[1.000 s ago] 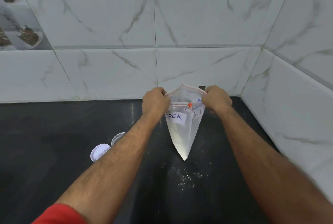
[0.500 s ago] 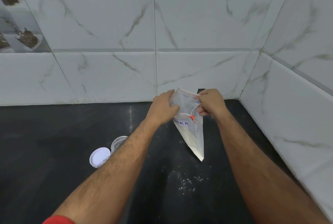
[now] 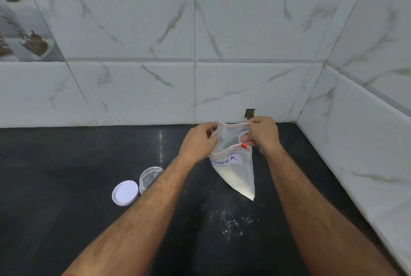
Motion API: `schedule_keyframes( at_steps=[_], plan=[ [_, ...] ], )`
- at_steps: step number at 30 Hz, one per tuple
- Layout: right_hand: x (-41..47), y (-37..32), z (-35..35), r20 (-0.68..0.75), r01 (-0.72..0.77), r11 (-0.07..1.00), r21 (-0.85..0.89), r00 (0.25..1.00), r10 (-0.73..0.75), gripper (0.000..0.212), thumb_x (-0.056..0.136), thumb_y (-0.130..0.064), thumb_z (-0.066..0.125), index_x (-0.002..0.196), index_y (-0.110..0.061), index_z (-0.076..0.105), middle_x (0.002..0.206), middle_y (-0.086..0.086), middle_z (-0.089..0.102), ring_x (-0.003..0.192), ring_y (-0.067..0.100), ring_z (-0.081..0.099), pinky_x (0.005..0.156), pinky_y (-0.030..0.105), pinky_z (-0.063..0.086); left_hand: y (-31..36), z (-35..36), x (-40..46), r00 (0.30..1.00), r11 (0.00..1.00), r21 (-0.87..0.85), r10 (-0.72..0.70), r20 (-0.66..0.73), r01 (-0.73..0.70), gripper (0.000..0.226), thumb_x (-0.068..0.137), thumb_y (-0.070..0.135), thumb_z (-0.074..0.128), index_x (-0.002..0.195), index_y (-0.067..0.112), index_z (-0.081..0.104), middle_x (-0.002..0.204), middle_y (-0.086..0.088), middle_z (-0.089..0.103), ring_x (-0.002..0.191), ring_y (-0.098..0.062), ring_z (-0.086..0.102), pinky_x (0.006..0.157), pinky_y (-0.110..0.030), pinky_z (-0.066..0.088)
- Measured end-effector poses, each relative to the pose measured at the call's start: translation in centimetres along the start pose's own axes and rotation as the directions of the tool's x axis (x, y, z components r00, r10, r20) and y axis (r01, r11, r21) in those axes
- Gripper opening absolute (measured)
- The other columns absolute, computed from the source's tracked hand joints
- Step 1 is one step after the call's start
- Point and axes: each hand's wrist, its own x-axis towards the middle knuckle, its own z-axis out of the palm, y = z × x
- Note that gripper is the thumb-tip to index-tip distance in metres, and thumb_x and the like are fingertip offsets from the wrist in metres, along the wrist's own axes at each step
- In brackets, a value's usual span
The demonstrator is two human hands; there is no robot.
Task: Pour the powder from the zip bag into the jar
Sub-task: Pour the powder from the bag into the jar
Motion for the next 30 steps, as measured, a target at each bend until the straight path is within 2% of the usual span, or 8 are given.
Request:
schedule_keyframes(
  at_steps=[2, 4, 8, 10, 13, 16, 24, 30],
  plan=[
    [-0.2, 0.0, 0.3, -0.017, -0.001, 1.0, 0.021, 1.0, 0.001, 0.029, 0.073, 0.001, 0.042, 0.071, -0.008, 0.07, 0.061, 0.014, 0.072, 0.05, 0.025, 0.072, 0.049, 0.033, 0.059, 0.4, -0.2, -0.4, 0.997, 1.0, 0.004, 0.012, 0.071, -0.012, 0.032, 0.078, 0.047, 0.058, 0.104, 0.031, 0.07, 0.081, 0.016, 0.069, 0.073, -0.003, 0.062, 0.071, -0.033, 0.054],
    [-0.3, 0.0, 0.6, -0.025, -0.001, 0.999, 0.05, 1.0, 0.002, 0.029, 0.079, 0.002, 0.042, 0.075, -0.008, 0.069, 0.07, 0.017, 0.073, 0.053, 0.025, 0.073, 0.046, 0.029, 0.056, 0.7, -0.2, -0.8, 0.98, 1.0, 0.027, 0.003, 0.2, -0.008, 0.058, 0.069, 0.065, 0.069, 0.116, 0.032, 0.063, 0.105, 0.012, 0.07, 0.096, -0.008, 0.065, 0.084, -0.038, 0.055],
    [-0.6, 0.1, 1.4, 0.009, -0.03, 0.993, 0.112, 1.0, 0.03, 0.025, 0.088, 0.001, 0.045, 0.086, -0.005, 0.069, 0.081, 0.016, 0.074, 0.059, 0.027, 0.075, 0.056, 0.036, 0.061, 1.1, 0.5, -1.6, 0.981, 0.916, 0.399, -0.048, 0.19, -0.032, 0.097, 0.056, 0.074, 0.073, 0.134, 0.023, 0.045, 0.117, 0.002, 0.059, 0.108, -0.021, 0.055, 0.09, -0.045, 0.049],
    [-0.9, -0.1, 1.8, 0.027, -0.043, 0.991, 0.124, 0.999, 0.04, 0.025, 0.091, 0.0, 0.043, 0.088, -0.004, 0.068, 0.082, 0.017, 0.074, 0.058, 0.027, 0.075, 0.052, 0.033, 0.059, 1.2, 0.9, -1.6, 0.995, 0.893, 0.45, -0.028, 0.094, -0.017, 0.08, 0.063, 0.067, 0.076, 0.124, 0.02, 0.052, 0.112, 0.001, 0.059, 0.105, -0.023, 0.055, 0.086, -0.043, 0.049],
    [-1.2, -0.5, 1.8, 0.069, -0.062, 0.988, 0.145, 0.996, 0.052, 0.022, 0.091, 0.0, 0.045, 0.091, -0.002, 0.067, 0.083, 0.019, 0.073, 0.06, 0.028, 0.075, 0.051, 0.032, 0.058, 0.9, 1.0, -1.4, 1.0, 0.92, 0.391, -0.004, -0.012, 0.009, 0.037, 0.074, 0.051, 0.075, 0.086, 0.022, 0.056, 0.084, 0.006, 0.059, 0.087, -0.023, 0.059, 0.074, -0.037, 0.044],
    [-1.3, -0.7, 1.2, 0.11, -0.031, 0.995, 0.098, 0.994, 0.02, 0.016, 0.089, -0.006, 0.053, 0.091, -0.003, 0.068, 0.077, 0.017, 0.071, 0.054, 0.023, 0.07, 0.053, 0.032, 0.058, 0.4, 1.0, -1.2, 0.998, 0.949, 0.31, -0.05, -0.045, 0.061, 0.019, 0.079, 0.04, 0.074, 0.09, 0.025, 0.07, 0.079, 0.01, 0.068, 0.087, -0.018, 0.064, 0.086, -0.04, 0.046],
    [-0.9, -0.7, -1.7, 0.305, -0.008, 0.99, 0.138, 0.952, -0.035, 0.028, 0.091, -0.016, 0.058, 0.118, -0.012, 0.063, 0.074, 0.007, 0.067, 0.05, 0.013, 0.059, 0.051, 0.029, 0.055, 0.0, -0.3, 1.7, 0.96, 0.935, 0.232, -0.279, 0.01, 0.269, 0.014, 0.078, 0.033, 0.077, 0.092, 0.03, 0.076, 0.087, 0.018, 0.069, 0.096, -0.013, 0.064, 0.1, -0.043, 0.042],
    [-2.9, 4.7, 0.1, 0.078, 0.15, 0.989, 0.015, 0.985, -0.151, 0.014, 0.09, -0.034, 0.068, 0.1, -0.025, 0.066, 0.079, -0.002, 0.07, 0.054, 0.008, 0.065, 0.049, 0.023, 0.051, 0.7, -0.2, 2.9, 0.972, 0.947, 0.221, -0.223, -0.072, 0.234, 0.016, 0.081, 0.022, 0.066, 0.067, 0.015, 0.07, 0.065, 0.002, 0.068, 0.066, -0.019, 0.061, 0.062, -0.028, 0.046]
  ],
)
